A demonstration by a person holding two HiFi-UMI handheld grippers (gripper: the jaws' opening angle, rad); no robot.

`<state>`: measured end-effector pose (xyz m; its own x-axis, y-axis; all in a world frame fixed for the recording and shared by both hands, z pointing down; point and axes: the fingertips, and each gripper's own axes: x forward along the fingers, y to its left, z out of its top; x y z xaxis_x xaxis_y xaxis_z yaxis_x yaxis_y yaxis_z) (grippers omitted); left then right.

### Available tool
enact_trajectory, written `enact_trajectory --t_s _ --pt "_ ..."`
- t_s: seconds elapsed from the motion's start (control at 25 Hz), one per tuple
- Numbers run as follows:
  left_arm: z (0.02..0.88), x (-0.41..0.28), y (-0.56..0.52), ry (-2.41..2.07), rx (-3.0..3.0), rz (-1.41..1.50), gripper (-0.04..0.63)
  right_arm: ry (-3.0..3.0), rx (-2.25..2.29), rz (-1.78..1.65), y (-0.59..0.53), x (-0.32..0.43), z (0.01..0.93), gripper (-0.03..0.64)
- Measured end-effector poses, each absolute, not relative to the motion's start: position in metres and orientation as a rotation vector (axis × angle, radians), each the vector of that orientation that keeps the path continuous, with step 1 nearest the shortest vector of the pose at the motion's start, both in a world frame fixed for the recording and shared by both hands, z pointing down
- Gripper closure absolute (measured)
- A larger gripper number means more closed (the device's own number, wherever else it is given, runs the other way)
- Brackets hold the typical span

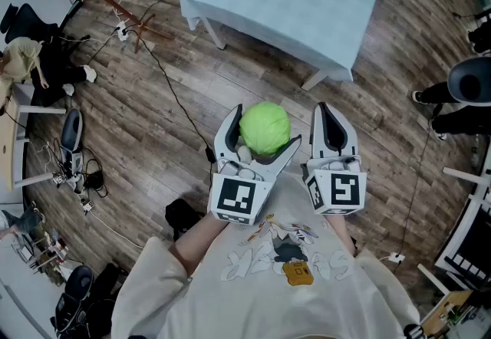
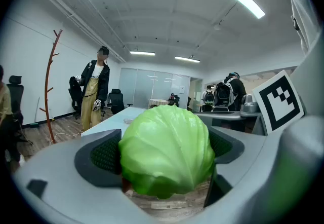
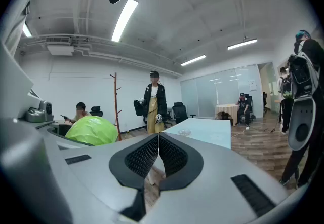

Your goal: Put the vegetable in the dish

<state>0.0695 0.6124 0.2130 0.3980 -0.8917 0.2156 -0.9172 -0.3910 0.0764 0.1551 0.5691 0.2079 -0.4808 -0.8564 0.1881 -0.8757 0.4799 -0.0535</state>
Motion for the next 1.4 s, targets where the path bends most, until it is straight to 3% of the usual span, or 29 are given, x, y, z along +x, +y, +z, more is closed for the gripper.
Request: enact_trajectory --t_s 0.84,1.4 --pt "0.217 0.131 0.628 -1.737 2.384 0.201 0.069 -2.646 1.516 0.256 0.583 0.242 0.22 0.594" --pt "0.229 0.1 0.532 -1.694 2.331 0.188 0.069 -2.621 1.507 0.254 0.489 0.212 0.228 0.594"
